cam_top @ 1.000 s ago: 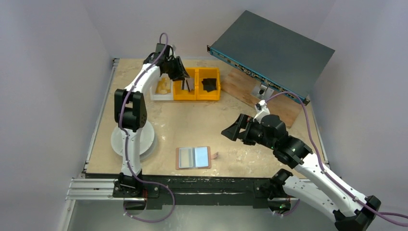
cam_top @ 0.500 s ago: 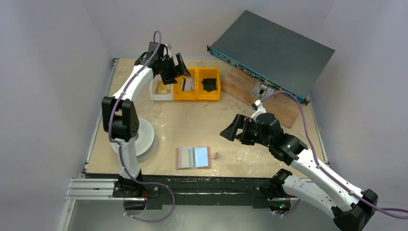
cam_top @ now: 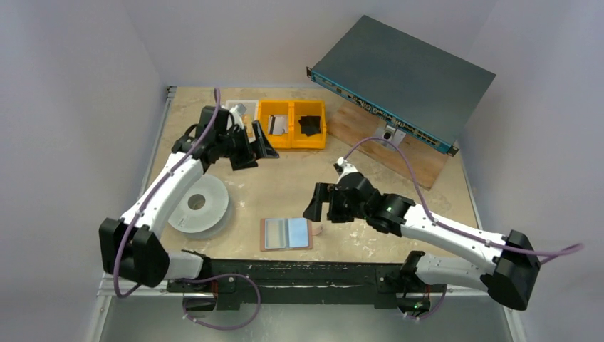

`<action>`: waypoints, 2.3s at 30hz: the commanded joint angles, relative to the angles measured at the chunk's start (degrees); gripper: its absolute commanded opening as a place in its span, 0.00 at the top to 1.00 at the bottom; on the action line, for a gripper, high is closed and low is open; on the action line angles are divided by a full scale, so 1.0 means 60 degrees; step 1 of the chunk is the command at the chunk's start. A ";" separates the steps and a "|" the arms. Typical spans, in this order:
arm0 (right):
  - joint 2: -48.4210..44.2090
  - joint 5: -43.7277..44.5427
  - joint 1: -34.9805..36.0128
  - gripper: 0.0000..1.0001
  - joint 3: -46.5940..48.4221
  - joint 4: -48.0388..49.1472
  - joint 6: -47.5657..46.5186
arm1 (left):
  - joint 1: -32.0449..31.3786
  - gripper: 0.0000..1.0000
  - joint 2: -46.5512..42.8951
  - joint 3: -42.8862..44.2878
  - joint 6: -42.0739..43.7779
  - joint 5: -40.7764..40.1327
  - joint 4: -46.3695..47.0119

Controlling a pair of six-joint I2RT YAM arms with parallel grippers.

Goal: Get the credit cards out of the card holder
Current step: Remove the credit card from the card holder.

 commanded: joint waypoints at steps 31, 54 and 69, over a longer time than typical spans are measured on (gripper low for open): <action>0.7715 0.2368 0.2811 0.46 0.4507 0.0050 0.0102 | -0.0111 0.11 -0.5916 -0.5826 -0.0606 -0.1324 -0.0950; 0.7540 0.0565 0.2225 0.92 0.2074 0.2235 0.0581 | -0.1237 0.48 -0.4776 -0.7033 -0.1530 -0.0323 0.0848; 0.7338 -0.0374 0.1833 0.94 0.1157 0.3705 0.0755 | -0.1939 0.72 -0.3029 -0.7352 -0.1659 -0.0280 0.2342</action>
